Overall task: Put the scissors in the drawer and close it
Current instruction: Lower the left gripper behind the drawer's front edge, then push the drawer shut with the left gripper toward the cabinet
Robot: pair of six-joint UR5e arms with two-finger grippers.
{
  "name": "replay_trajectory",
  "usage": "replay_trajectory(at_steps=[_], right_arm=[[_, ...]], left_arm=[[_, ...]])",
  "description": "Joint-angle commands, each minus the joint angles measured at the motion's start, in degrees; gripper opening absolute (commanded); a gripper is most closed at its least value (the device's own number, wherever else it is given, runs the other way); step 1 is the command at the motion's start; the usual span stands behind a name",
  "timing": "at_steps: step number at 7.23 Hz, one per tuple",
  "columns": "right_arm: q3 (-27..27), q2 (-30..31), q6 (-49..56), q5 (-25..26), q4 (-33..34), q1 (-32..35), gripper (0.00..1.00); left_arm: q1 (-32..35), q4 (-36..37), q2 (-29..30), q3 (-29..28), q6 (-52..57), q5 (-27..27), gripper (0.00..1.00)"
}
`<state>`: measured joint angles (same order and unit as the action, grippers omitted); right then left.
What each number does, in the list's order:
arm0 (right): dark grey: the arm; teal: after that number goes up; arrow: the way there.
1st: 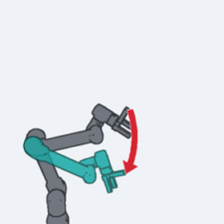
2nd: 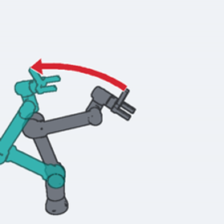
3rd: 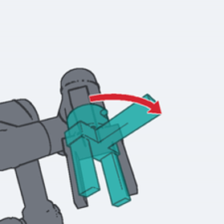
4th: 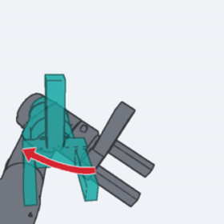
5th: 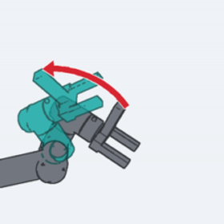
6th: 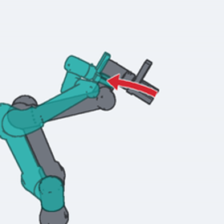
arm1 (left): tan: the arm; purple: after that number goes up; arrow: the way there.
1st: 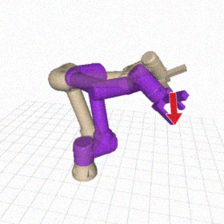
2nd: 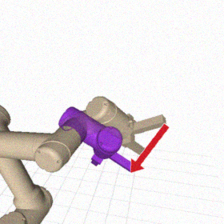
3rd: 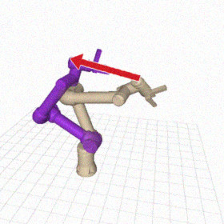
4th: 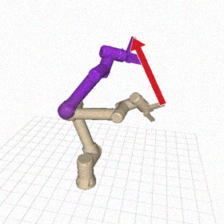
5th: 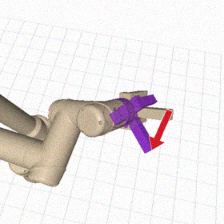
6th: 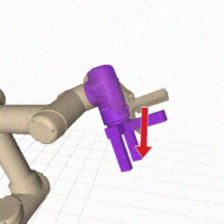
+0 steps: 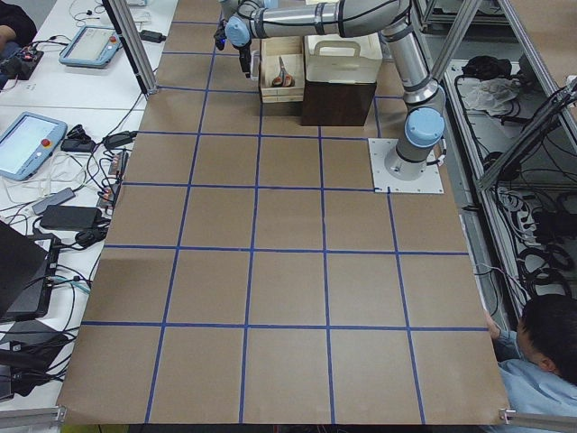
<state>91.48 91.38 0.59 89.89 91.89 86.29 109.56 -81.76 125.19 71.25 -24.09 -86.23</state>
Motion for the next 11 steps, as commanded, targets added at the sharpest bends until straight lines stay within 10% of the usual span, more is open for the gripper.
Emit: replay_trajectory(at_steps=[1, 11], right_arm=[[0.0, 0.0, 0.0, -0.1, 0.1, 0.1, 1.0], [0.0, 0.0, 0.8, -0.2, 0.0, 0.0, 1.0]], left_arm=[[-0.1, -3.3, -1.2, 0.5, -2.5, 1.8, 1.0], [-0.3, -15.5, -4.6, 9.8, -2.7, 6.4, 1.0]])
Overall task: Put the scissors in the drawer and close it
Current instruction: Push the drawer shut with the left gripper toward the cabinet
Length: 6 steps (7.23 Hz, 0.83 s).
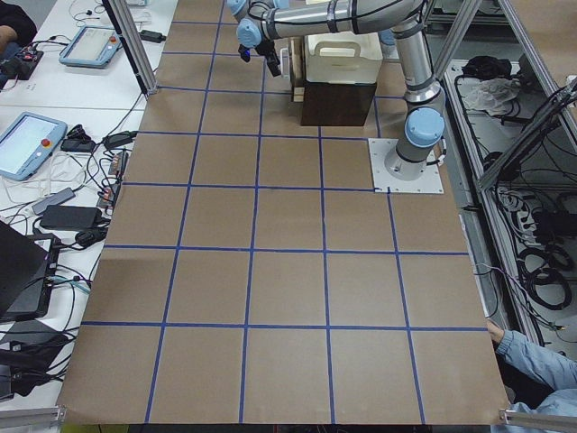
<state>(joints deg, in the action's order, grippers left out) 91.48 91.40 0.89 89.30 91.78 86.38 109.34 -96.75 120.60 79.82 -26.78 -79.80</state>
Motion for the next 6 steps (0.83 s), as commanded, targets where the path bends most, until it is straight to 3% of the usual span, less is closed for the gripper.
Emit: replay_trajectory(at_steps=[1, 6], right_arm=[[0.0, 0.0, 0.9, 0.5, 0.0, -0.1, 1.0], [0.0, 0.1, 0.8, 0.4, -0.1, 0.1, 1.0]], left_arm=[[0.0, -0.8, -0.3, 2.2, -0.1, 0.0, 1.0], [2.2, -1.6, -1.7, 3.8, 0.2, 1.1, 1.0]])
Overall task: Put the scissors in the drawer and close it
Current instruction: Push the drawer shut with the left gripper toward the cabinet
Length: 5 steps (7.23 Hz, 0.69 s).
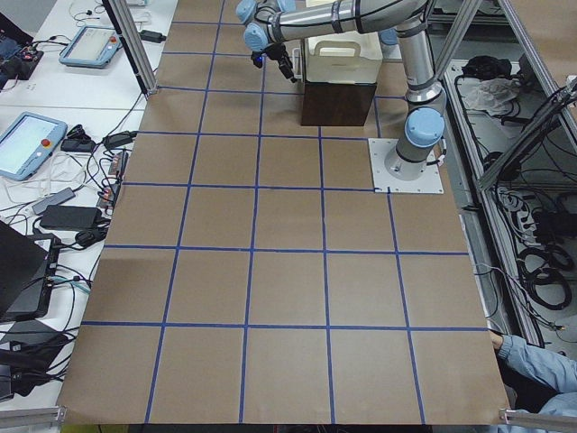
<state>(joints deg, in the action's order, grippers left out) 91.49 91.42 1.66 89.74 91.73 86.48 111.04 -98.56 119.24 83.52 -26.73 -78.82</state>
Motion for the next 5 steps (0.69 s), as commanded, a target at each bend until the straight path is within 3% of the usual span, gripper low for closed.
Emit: replay_trajectory(at_steps=[1, 5], right_arm=[[0.0, 0.0, 0.0, -0.1, 0.0, 0.0, 1.0], [0.0, 0.0, 0.1, 0.0, 0.0, 0.0, 1.0]], left_arm=[[0.8, 0.6, 0.0, 0.2, 0.7, 0.0, 1.0], [-0.6, 16.4, -1.3, -0.8, 1.8, -0.6, 1.0]])
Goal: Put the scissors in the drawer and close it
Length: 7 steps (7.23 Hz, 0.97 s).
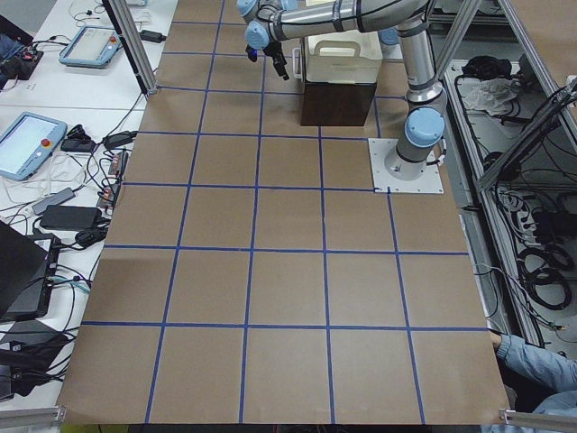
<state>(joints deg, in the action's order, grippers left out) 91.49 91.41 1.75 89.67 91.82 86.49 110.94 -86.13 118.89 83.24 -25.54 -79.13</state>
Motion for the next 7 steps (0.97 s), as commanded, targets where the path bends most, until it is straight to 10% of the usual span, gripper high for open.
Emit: replay_trajectory(at_steps=[1, 7], right_arm=[[0.0, 0.0, 0.0, -0.2, 0.1, 0.0, 1.0], [0.0, 0.0, 1.6, -0.2, 0.0, 0.0, 1.0]], left_arm=[[-0.4, 5.1, -3.5, -1.1, 2.8, -2.8, 1.0], [-5.1, -0.8, -22.7, -0.8, 12.0, -11.0, 1.0]])
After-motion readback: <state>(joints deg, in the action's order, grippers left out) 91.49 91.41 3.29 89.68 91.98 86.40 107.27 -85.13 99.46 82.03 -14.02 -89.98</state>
